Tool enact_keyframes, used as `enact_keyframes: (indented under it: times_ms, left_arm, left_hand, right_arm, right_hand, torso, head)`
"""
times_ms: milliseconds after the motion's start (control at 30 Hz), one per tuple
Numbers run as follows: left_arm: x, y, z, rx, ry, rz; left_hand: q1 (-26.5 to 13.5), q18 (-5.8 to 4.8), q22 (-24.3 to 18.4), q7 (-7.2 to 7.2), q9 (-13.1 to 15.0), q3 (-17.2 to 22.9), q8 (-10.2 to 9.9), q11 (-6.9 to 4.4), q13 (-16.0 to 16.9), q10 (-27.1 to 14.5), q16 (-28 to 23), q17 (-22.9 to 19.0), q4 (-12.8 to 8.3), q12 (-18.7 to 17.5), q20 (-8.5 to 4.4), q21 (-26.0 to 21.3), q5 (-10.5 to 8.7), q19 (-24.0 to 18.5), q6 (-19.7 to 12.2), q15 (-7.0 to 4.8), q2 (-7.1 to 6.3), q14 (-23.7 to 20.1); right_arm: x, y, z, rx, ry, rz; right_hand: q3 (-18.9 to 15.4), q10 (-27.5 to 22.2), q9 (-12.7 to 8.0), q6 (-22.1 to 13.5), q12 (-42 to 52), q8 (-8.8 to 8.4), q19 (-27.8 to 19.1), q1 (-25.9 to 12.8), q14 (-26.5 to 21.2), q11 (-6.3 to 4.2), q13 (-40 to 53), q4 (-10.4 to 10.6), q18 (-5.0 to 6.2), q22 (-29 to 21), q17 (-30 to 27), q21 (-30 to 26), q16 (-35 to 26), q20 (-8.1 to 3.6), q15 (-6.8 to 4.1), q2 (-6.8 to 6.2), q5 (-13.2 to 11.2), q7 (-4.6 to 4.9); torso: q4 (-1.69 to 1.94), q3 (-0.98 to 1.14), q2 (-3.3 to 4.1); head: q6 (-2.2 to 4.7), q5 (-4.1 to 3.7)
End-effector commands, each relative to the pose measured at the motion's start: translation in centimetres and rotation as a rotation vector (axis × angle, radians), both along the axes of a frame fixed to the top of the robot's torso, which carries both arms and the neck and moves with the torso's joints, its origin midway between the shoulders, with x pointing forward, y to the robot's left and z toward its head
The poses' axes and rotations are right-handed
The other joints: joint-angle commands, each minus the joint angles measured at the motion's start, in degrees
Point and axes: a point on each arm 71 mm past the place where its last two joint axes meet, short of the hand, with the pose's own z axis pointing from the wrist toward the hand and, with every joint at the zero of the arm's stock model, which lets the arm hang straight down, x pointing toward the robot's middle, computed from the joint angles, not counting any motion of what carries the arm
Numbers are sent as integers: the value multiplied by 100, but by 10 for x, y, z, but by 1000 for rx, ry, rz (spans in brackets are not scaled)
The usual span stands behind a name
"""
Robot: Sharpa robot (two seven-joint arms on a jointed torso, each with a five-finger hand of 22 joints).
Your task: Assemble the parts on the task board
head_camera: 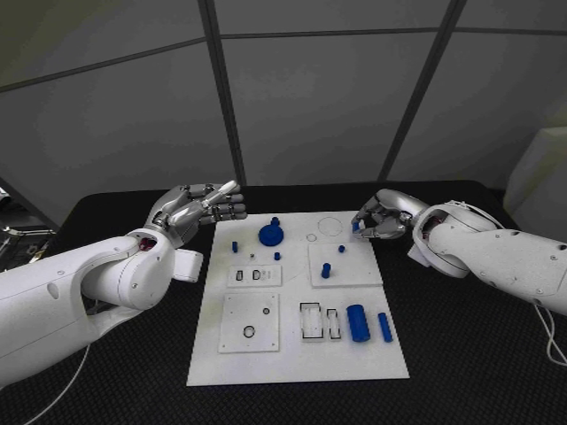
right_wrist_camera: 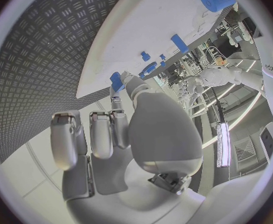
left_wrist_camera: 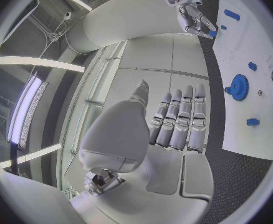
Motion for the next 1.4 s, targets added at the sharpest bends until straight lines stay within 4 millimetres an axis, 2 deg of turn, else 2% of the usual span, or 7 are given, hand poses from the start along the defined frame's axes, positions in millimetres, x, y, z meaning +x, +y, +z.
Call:
enact_keyframes:
  times_ms: [33, 233, 433, 533, 700, 1000, 1400]
  left_arm:
    - [0, -1, 2, -2, -8, -10]
    - [1, -1, 1, -1, -7, -10]
    - [2, -4, 0, -3, -6, -13]
    - [2, -4, 0, -3, -5, -15]
    - [3, -5, 0, -3, -5, -15]
    - [4, -6, 0, -4, -5, -16]
    - [4, -9, 0, -6, -4, -22]
  left_hand:
    - [13, -80, -6, 33, -3, -3, -19, -17, 3, -3, -21, 6, -38, -31, -2, -39, 18, -27, 12, -6, 58, 2]
    - [13, -80, -6, 33, -3, -3, -19, -17, 3, -3, -21, 6, -38, -31, -2, -39, 18, -27, 12, -6, 58, 2]
    - [13, -80, -6, 33, -3, -3, -19, -17, 3, -3, -21, 6, -38, -31, -2, -39, 18, -27, 12, -6, 58, 2]
    - [13, -80, -6, 33, -3, -3, -19, -17, 3, -3, -21, 6, -38, -31, -2, -39, 18, -27, 12, -6, 58, 2]
    - [13, -80, -6, 33, -3, -3, -19, -17, 3, -3, -21, 6, -38, -31, -2, -39, 18, -27, 12, -6, 58, 2]
    - [13, -80, -6, 33, -3, -3, -19, -17, 3, -3, -21, 6, -38, -31, -2, -39, 18, -27, 12, -6, 58, 2]
    - [13, -80, -6, 33, -3, -3, -19, -17, 3, -3, -21, 6, -38, -31, -2, -39, 18, -27, 12, -6, 58, 2]
  right_arm:
    - [-3, 8, 15, 52, -62, -18]
    - [-16, 42, 27, 99, -67, 43]
    - [-26, 92, 31, 115, -62, 130]
    - [-32, 112, 30, 108, -60, 167]
    - [-45, 142, 21, 79, -52, 224]
    - [-57, 172, 0, 28, -25, 285]
    - [-60, 194, -19, -22, -2, 302]
  right_hand:
    - [13, 169, 53, 115, 31, -7, 615, 9, 408, -46, 745, -17, -43, 1509, 566, 37, 35, -36, -40, 68, 24, -116]
    - [10, 169, 52, 108, 31, -16, 615, 2, 408, -47, 745, -22, -43, 1509, 564, 37, 34, -36, -38, 65, 26, -115]
    - [11, 163, 51, 98, 21, -27, 615, -5, 404, -49, 735, -28, -43, 1509, 545, 37, 25, -35, -33, 67, 29, -114]
    - [13, 163, 50, 93, 23, -33, 615, -5, 404, -50, 737, -33, -43, 1509, 544, 37, 24, -35, -32, 70, 31, -113]
    - [13, 163, 50, 92, 23, -34, 615, -5, 403, -50, 736, -33, -43, 1509, 543, 37, 24, -35, -32, 70, 31, -113]
    - [16, 158, 49, 81, 16, -48, 615, -10, 400, -47, 730, -44, -43, 1509, 528, 37, 17, -34, -29, 72, 34, -110]
    - [7, 145, 47, 61, 0, -77, 615, -55, 392, -38, 714, -50, -43, 1509, 491, 37, -2, -29, -21, 70, 36, -97]
  torso:
    - [7, -16, -15]
    - [8, -13, -21]
    - [11, -15, -23]
    - [14, -18, -23]
    - [12, -20, -16]
    - [0, -18, -14]
    - [5, -12, -13]
  head:
    - [9, -9]
    - [-7, 20]
    - [-48, 71]
    - [-86, 114]
    - [-107, 190]
    - [-170, 272]
    - [-184, 317]
